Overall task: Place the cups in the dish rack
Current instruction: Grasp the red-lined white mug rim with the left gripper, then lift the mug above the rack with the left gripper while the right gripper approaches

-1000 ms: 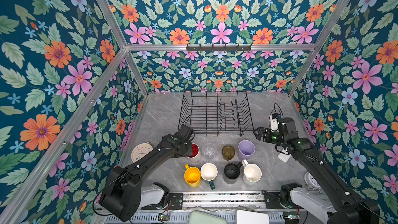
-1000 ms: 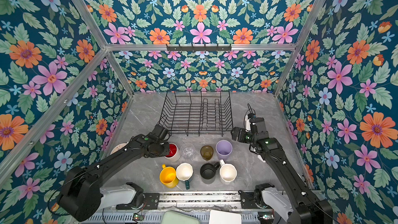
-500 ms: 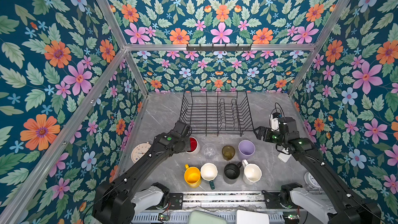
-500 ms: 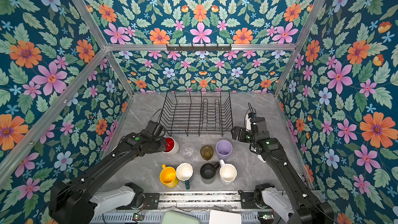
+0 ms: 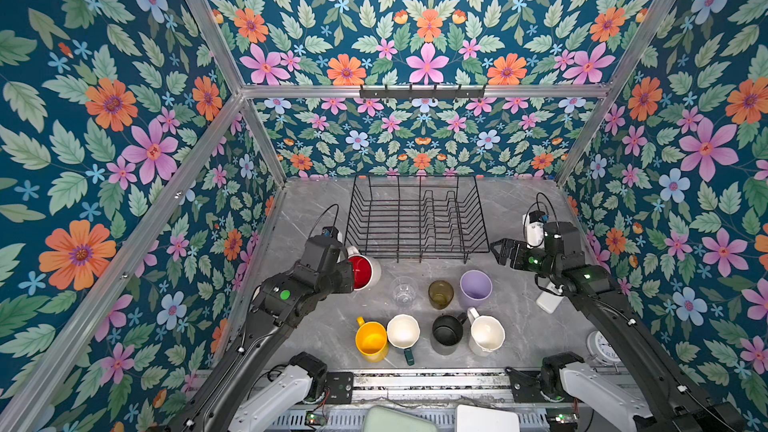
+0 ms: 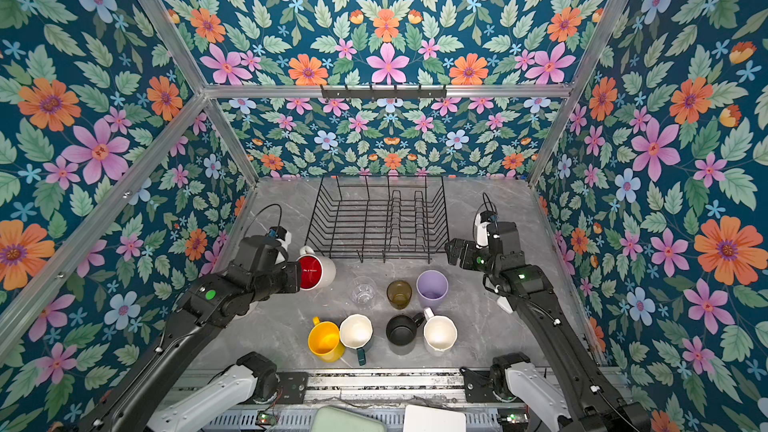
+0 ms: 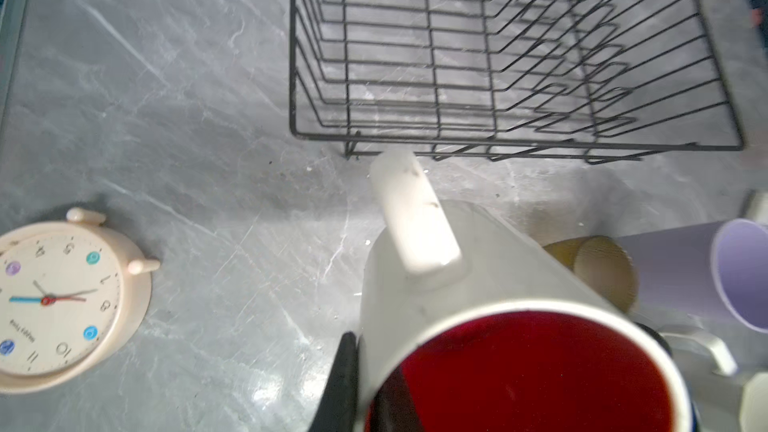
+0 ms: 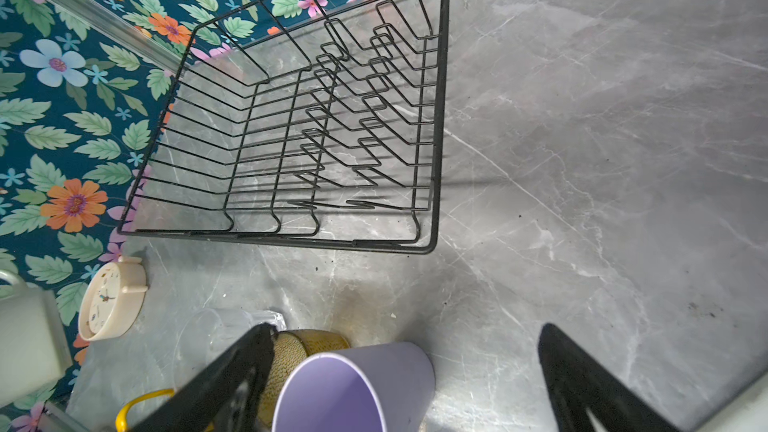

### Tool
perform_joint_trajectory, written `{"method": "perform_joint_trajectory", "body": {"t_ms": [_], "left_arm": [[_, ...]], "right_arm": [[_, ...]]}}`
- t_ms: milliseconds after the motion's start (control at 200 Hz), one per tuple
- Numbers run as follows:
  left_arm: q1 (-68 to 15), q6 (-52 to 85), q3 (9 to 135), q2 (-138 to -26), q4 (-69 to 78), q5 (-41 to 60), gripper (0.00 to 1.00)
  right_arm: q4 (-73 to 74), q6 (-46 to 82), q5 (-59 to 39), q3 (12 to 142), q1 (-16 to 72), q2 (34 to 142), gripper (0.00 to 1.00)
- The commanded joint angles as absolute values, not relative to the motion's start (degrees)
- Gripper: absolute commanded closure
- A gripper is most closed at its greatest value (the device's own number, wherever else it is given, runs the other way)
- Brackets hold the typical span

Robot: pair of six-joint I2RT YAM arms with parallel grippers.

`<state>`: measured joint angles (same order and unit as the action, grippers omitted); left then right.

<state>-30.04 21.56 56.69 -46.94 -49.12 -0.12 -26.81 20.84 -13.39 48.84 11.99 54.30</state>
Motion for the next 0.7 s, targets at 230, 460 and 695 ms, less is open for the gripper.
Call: {"method": "perform_joint_trajectory", "body": {"t_ms": [230, 460, 695], "left_arm": [[-30.1, 14.5, 44.4, -38.6, -10.3, 22.8, 1.00], [-30.0, 19.2, 37.3, -43.2, 11.4, 32.1, 1.00], [-29.3, 27.8, 38.8, -54.8, 26.9, 46.0, 1.00]], "right_arm": [[-22.4, 22.7, -29.6, 49.4, 12.0, 49.7, 0.01], [-11.4, 30.7, -46.6, 48.3, 12.0, 47.0, 0.01], [0.0, 37.0, -54.5, 46.0, 12.0, 48.4, 0.01]]}}
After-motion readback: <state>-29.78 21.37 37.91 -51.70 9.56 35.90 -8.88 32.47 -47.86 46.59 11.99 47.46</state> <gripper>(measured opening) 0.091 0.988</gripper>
